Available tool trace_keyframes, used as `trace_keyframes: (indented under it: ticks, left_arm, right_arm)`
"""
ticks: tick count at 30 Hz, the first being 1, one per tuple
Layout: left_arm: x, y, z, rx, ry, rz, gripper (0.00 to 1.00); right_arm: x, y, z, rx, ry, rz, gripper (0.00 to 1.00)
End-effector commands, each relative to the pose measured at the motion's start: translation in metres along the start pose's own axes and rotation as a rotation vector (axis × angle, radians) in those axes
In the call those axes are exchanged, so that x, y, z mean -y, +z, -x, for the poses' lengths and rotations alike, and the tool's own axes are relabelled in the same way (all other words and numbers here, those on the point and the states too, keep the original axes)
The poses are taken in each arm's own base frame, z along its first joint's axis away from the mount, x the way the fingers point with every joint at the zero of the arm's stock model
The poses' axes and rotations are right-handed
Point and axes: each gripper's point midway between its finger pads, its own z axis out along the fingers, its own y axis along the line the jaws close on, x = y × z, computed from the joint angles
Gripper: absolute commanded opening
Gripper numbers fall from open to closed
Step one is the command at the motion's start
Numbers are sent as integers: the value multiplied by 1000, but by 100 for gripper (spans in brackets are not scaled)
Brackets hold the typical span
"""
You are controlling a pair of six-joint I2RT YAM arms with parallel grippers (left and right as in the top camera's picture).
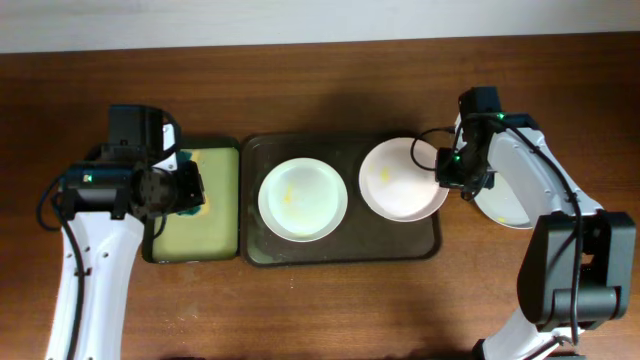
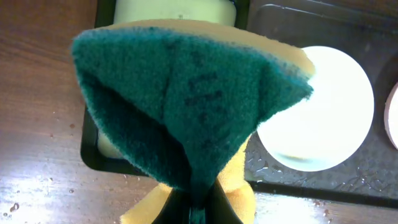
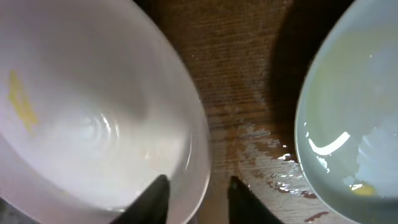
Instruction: Clean dirty plates on tray and stack at the side
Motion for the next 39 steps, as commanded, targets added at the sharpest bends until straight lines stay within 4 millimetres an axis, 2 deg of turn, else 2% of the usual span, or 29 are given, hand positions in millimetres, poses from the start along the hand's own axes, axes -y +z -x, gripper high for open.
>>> trace_keyframes:
  ticks: [1,2,3,4,5,6,7,8,9,10,12,14,16,17,18,19,24,29,34,37,38,39]
  left_arm:
    - [15,7,5,-2,65,-70,0]
    - [31,11,5,-17,125,-156,0]
    - [46,19,3,-47,143,-207,0]
    - [53,29,2,-70,158,-215,0]
    - [61,41,2,-93,176,-219,0]
    - [75,54,3,-112,196,-254,0]
    - [93,66,5,-119,216,-311,0]
    - [101,72,8,-117,225,-337,0]
    - [107,83,11,-116,233,-344,0]
    - [108,89,10,-128,233,-343,0]
    - [108,97,7,-151,232,-336,0]
    - [108,98,7,-152,231,-336,0]
    - [108,98,7,-153,231,-336,0]
    - [108,98,7,-153,231,-336,0]
    - [108,98,7,-153,233,-337,0]
    - [110,98,7,-151,237,-338,0]
    - [111,98,10,-135,240,-342,0]
    - [113,98,14,-121,242,-346,0]
    - [112,100,12,-127,241,-344,0]
    - [112,100,11,-128,241,-344,0]
    - [112,100,12,-127,241,-344,0]
    - [112,100,11,-128,241,-344,0]
  right_arm:
    - [-17,0,1,-8,-127,85,65]
    - [-25,-9,4,-5,-133,131,64]
    - [-49,-32,12,4,-147,242,60]
    - [-69,-49,14,9,-170,312,60]
    - [-87,-62,13,11,-209,338,60]
    - [-109,-66,5,0,-257,352,59]
    - [-122,-63,-4,-19,-266,353,52]
    - [-132,-57,-13,-41,-259,354,43]
    - [-148,-41,-27,-63,-257,355,28]
    - [-156,-26,-34,-60,-250,363,28]
    - [-172,-3,-44,-37,-290,391,41]
    - [-176,9,-53,-47,-244,396,40]
    - [-184,21,-56,-29,-210,435,35]
    - [-189,24,-57,-26,-195,463,31]
    - [-188,26,-58,-31,-168,460,23]
    - [-186,28,-57,-29,-150,446,21]
    - [-193,30,-56,-24,-128,457,20]
    - [-202,49,-62,-42,-135,444,20]
    - [-197,53,-59,-18,-133,415,19]
    - [-192,59,-58,-3,-119,394,16]
    - [-193,61,-58,6,-119,403,13]
    - [-194,62,-59,6,-120,414,4]
